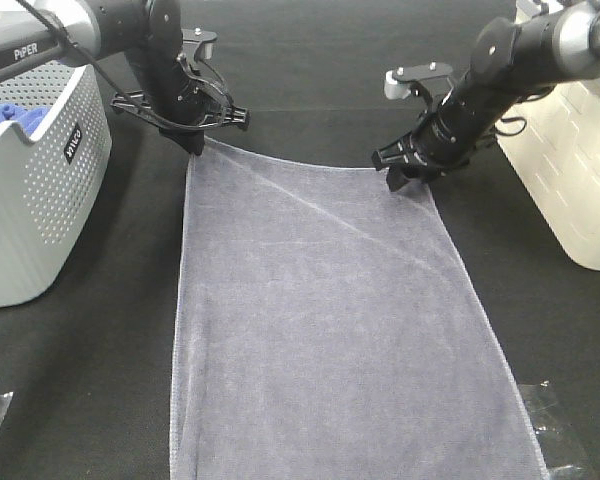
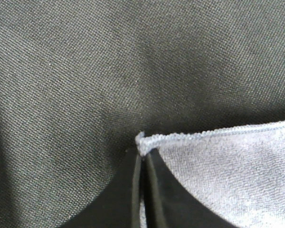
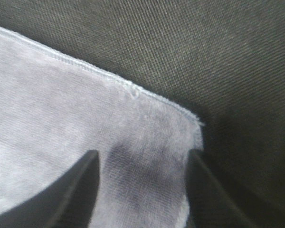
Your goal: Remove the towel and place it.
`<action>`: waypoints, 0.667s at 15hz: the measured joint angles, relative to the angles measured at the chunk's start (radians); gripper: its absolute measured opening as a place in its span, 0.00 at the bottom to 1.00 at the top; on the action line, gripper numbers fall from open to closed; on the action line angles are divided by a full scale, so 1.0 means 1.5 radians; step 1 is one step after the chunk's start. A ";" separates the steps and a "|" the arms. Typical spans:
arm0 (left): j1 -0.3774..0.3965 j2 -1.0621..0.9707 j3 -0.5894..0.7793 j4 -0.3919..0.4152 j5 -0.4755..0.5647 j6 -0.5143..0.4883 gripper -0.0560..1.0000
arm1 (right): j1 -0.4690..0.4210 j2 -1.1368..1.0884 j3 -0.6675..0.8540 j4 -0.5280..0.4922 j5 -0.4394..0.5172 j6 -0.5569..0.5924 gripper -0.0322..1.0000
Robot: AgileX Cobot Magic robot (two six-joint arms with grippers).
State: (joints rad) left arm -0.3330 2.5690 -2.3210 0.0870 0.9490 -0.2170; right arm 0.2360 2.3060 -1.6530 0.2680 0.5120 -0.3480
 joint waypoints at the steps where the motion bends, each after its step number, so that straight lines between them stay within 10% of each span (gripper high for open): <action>1: 0.000 0.000 0.000 0.000 0.000 0.000 0.05 | 0.000 0.012 0.000 0.000 -0.003 0.000 0.48; 7: 0.000 0.000 0.000 -0.001 0.000 0.000 0.05 | 0.000 0.021 -0.003 -0.001 0.001 0.001 0.04; 10: 0.000 0.000 0.000 -0.001 0.000 0.000 0.05 | 0.000 0.021 -0.039 -0.011 0.052 0.013 0.03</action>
State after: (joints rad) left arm -0.3330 2.5690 -2.3210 0.0860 0.9490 -0.2170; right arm 0.2360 2.3370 -1.7120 0.2520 0.5900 -0.3290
